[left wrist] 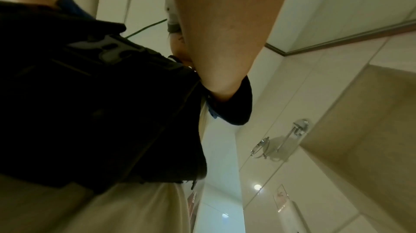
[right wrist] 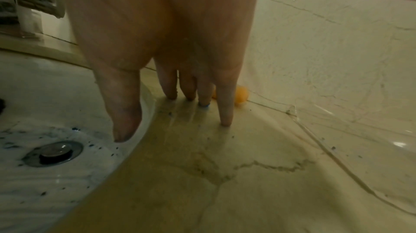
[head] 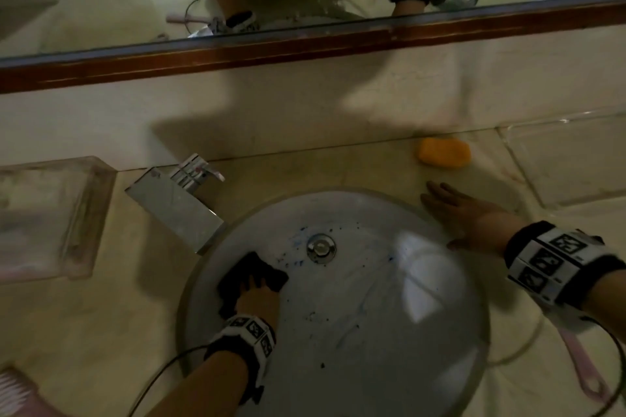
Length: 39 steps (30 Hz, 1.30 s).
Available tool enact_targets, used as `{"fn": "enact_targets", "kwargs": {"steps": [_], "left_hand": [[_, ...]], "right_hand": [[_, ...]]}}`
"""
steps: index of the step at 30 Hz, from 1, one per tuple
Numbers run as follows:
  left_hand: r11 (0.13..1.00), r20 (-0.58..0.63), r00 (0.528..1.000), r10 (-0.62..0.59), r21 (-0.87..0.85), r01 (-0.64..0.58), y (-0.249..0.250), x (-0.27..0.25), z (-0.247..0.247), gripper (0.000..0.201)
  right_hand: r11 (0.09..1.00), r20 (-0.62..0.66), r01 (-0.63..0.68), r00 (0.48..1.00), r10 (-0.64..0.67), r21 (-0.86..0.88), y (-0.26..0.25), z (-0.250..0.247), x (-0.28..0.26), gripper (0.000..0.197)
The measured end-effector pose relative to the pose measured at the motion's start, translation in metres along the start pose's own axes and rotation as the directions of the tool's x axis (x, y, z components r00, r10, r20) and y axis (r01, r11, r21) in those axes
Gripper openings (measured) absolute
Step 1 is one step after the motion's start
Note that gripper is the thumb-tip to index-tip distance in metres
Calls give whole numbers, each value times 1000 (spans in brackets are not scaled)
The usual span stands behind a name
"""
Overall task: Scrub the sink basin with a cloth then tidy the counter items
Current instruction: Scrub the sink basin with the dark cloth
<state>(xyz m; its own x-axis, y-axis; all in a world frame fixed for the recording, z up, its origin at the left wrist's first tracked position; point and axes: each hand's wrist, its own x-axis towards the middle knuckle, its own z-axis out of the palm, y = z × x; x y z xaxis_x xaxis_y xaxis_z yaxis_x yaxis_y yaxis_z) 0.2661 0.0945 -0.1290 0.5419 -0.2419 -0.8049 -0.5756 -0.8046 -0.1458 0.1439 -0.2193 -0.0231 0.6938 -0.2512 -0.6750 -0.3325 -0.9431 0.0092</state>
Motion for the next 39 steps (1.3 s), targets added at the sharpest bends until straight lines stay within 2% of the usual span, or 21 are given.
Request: {"fn": "enact_targets", "kwargs": {"steps": [3,9,11,12,13,16,18,20,22,24,28,30,33,35,39], "left_hand": [[997,29,1000,5,-78,-3,5,-9,-8,46],[968,85,968,235,-111,-225,38,-29,-12,34],[963,181,952,249,-154,-222,42,-33,-21,28],[963,184,953,243,-161,-215,41,-36,-30,19],[965,143,964,222,-174,-197,38,-37,-39,16],[970,-45,991,128,-202,-135,18,-35,-64,33],[975,-161,983,85,-191,-115,7,-33,-77,29],[986,-223,974,43,-150,-78,2,-30,-84,24],[996,-269,962,44,-66,-64,4,-23,-77,31],[997,-267,961,71,22,-67,8,-16,-59,43],[973,-81,990,118,208,-99,15,-7,-19,44],[967,-53,994,93,244,-77,21,-7,-8,52],[970,-151,985,78,238,-40,25,-3,-7,53],[976,-215,970,114,205,-69,22,3,-11,51],[989,-291,945,148,25,-147,10,13,-19,66]], "right_hand": [[1000,21,6,1000,-5,-10,0,-1,0,97],[1000,17,13,1000,-13,-14,3,1,3,97],[1000,20,12,1000,-12,-16,2,1,3,98],[1000,18,11,1000,-11,-14,2,1,3,98],[1000,14,9,1000,-9,-10,2,1,4,98],[1000,8,2,1000,-2,-2,2,4,4,100],[1000,0,4,1000,-4,3,2,6,5,104],[1000,-11,2,1000,-2,5,2,7,5,106],[1000,-13,1,1000,-1,-1,1,8,5,108],[1000,-12,3,1000,-4,-18,1,8,5,108],[1000,-12,-4,1000,3,-29,0,8,4,108],[999,-6,-10,1000,9,-41,-1,8,5,108],[998,7,-17,1000,17,-57,-1,7,6,107],[998,10,-21,1000,21,-62,-1,7,6,106],[997,11,-23,1000,24,-72,-1,9,5,105]]}}
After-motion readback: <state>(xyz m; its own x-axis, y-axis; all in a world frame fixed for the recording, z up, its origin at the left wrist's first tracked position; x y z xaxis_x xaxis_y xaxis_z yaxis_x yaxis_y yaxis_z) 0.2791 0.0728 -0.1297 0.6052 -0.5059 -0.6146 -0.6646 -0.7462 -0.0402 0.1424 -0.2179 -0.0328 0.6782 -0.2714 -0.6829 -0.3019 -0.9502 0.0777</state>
